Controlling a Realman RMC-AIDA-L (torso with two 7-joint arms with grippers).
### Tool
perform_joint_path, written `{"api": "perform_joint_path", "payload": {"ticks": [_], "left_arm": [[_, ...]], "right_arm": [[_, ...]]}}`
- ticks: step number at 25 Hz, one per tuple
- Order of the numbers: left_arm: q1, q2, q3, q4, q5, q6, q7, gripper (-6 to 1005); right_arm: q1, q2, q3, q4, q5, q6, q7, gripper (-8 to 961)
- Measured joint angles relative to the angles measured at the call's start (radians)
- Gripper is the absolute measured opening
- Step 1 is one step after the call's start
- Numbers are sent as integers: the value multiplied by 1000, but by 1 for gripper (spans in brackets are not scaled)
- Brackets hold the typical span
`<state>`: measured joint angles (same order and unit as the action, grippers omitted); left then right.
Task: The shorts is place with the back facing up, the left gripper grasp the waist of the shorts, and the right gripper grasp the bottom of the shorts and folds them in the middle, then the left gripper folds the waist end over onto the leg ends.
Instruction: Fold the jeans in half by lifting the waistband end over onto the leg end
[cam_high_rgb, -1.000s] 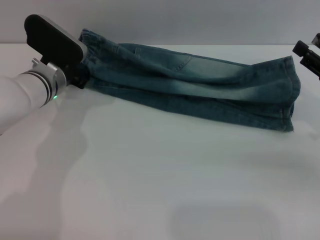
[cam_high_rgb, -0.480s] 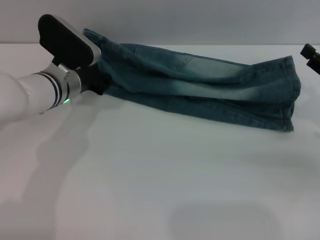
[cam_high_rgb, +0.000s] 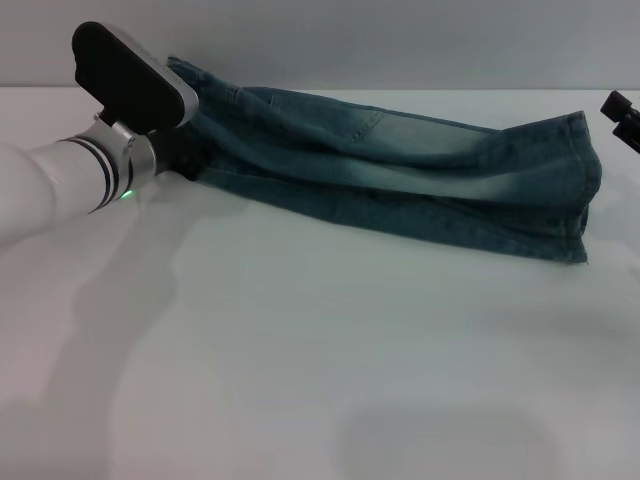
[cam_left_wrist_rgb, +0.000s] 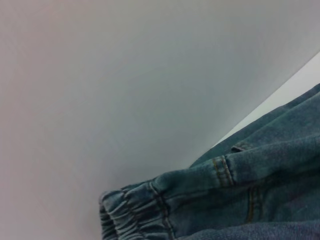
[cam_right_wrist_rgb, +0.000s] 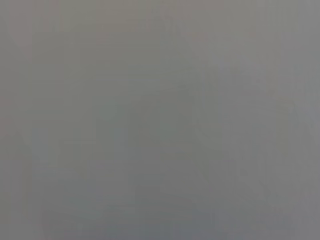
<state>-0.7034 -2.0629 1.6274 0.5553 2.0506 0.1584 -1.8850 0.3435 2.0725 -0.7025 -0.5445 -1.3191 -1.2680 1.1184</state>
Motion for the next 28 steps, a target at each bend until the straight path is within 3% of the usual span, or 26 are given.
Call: {"api": "perform_joint_path", "payload": {"ticks": [14, 28], "left_arm": [[6, 0, 0, 16, 170, -38, 1, 392], [-1, -6, 57, 41, 186, -39, 27, 341]], "right_arm": [[-2, 0, 11, 2, 1, -5, -3, 651], [9, -2, 39, 23, 4, -5, -5, 652]]}}
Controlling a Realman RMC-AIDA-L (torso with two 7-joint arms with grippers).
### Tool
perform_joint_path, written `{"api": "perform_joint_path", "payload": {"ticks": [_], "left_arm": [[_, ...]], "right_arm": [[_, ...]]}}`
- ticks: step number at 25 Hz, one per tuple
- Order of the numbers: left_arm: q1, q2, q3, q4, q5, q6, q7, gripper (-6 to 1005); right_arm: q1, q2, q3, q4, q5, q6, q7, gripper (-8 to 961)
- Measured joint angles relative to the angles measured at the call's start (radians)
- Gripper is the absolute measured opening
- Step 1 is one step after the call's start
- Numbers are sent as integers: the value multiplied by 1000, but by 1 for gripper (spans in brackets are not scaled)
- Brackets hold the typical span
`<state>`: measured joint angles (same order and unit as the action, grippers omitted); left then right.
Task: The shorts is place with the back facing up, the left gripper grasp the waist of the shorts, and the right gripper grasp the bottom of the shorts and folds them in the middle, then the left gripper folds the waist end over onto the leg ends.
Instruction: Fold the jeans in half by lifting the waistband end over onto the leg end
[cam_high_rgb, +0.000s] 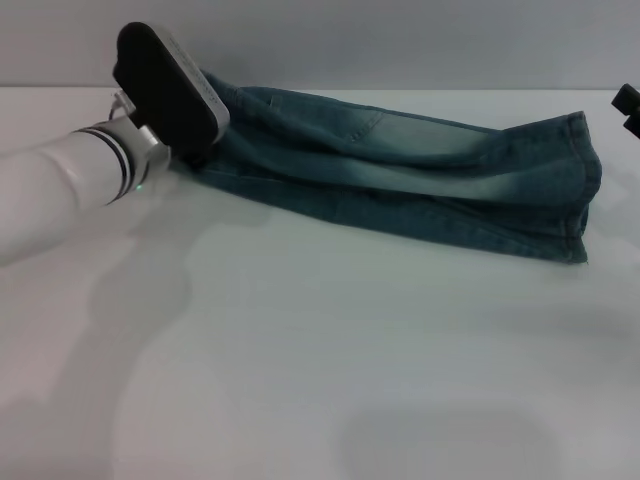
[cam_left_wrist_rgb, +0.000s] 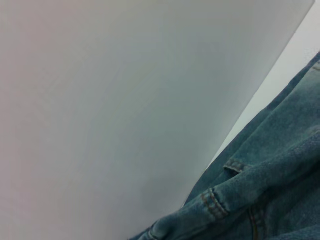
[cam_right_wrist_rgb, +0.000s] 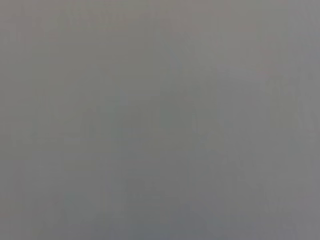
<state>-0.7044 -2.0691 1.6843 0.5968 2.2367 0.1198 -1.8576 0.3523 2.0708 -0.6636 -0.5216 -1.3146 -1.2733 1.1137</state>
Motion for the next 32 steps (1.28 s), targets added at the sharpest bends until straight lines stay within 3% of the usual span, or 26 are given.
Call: {"api": "perform_joint_path", "payload": {"ticks": [15, 19, 21, 27, 32], "left_arm": [[7, 0, 35, 8, 0, -25, 14, 98], [23, -1, -1, 21, -13, -100, -45, 16], [15, 1, -59, 30, -15, -79, -161, 18], [11, 5, -147, 71, -45, -7, -341, 168], [0, 9, -371, 153, -212, 272, -412, 232]], "right_arm": [[1, 0, 12, 0, 2, -3, 0, 651], [3, -1, 12, 0, 2, -3, -1, 651], [3, -1, 12, 0, 2, -3, -2, 651], [4, -2, 12, 0, 2, -3, -8, 651], [5, 0, 12, 0, 2, -3, -31, 652]]}}
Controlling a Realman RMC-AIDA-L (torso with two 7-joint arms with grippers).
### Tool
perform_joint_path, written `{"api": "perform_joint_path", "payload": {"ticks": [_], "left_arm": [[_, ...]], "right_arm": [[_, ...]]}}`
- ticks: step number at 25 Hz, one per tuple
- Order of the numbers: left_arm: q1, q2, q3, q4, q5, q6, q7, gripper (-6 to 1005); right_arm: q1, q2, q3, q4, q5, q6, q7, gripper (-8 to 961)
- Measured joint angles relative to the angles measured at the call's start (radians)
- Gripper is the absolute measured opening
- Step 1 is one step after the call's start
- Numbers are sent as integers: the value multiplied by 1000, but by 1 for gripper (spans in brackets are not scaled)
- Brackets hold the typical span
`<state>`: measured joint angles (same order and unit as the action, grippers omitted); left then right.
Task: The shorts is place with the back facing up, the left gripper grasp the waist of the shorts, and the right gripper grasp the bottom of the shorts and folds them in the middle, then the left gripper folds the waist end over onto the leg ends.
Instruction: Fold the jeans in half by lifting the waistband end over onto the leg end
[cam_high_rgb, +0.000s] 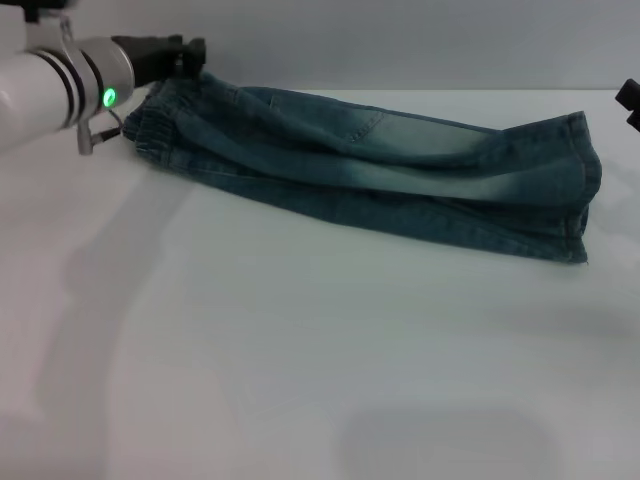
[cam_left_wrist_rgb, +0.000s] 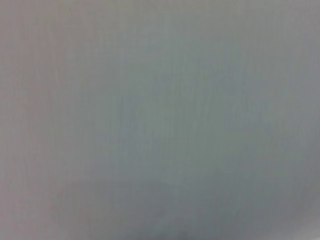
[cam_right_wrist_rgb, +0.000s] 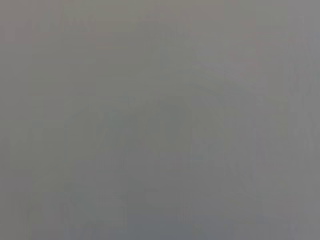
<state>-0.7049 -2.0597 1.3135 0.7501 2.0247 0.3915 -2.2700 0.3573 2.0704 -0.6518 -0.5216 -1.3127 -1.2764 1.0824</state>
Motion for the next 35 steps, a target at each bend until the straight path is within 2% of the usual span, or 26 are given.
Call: {"api": "perform_joint_path", "payload": {"ticks": [4, 9, 13, 17, 20, 27, 34, 35], "left_arm": [[0, 3, -107, 12, -112, 133, 23, 290], [-1, 5, -296, -19, -268, 337, 36, 363], [6, 9, -345, -46, -301, 397, 4, 465], [10, 14, -347, -96, -297, 381, -10, 582], [9, 20, -344, -150, -292, 315, 22, 663], [22, 7, -326, -177, -282, 183, 60, 664], [7, 2, -265, -230, -282, 51, 100, 664], [5, 0, -228, -237, -286, 11, 103, 664]], "right_arm": [[2, 1, 0, 1, 0, -1, -21, 652], [3, 1, 2, 2, 0, -4, -33, 652], [3, 2, 1, 6, 0, -9, -78, 652], [6, 1, 0, 30, 0, -14, -106, 651], [5, 0, 0, 34, 0, -25, -120, 651], [-1, -1, 0, 35, 0, -72, -127, 651], [-8, 1, -9, 42, 0, -97, -127, 652], [-10, 1, -9, 43, 0, -107, -127, 652]]}}
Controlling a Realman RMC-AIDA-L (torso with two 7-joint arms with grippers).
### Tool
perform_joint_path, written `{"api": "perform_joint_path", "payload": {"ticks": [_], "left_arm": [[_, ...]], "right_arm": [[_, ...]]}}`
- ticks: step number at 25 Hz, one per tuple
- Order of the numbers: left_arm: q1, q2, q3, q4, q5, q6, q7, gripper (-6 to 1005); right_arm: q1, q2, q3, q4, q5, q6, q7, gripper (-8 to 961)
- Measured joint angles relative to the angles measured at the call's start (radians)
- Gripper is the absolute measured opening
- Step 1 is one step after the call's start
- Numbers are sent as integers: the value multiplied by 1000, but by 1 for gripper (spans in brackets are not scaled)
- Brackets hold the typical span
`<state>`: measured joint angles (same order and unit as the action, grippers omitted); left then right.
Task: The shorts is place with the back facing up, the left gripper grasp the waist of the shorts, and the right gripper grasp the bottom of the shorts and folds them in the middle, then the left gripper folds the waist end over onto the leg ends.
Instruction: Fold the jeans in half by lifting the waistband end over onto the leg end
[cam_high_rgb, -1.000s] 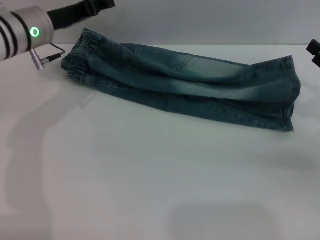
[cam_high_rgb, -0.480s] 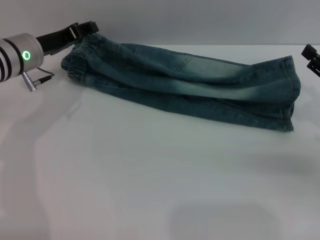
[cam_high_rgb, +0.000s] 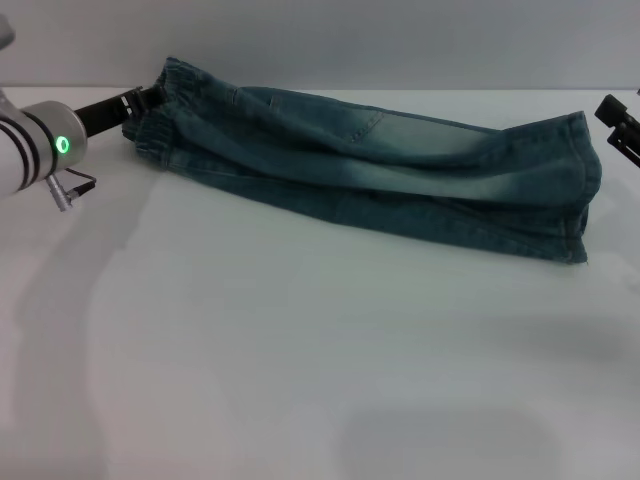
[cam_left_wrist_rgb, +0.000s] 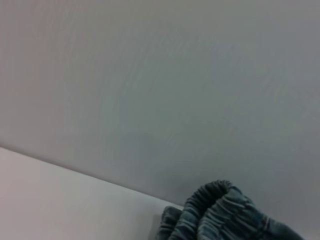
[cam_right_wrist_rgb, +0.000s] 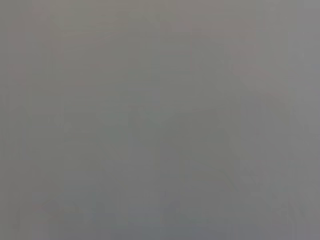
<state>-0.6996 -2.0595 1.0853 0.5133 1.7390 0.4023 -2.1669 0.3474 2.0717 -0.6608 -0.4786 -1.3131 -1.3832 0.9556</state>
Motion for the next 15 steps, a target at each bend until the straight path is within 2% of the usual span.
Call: {"api": "perform_joint_path", "payload": {"ticks": [7, 13, 15], "left_arm": [[-7, -4, 112, -13, -5, -121, -1, 665], [-17, -5, 124, -32, -4, -153, -1, 664], [-23, -8, 153, -44, -4, -181, -2, 664]], "right_arm": [[-4, 1, -2, 19, -4, -44, 0, 651], [-4, 0, -2, 27, -6, -57, 0, 651], [-4, 1, -2, 28, -7, -58, 0, 651]]}}
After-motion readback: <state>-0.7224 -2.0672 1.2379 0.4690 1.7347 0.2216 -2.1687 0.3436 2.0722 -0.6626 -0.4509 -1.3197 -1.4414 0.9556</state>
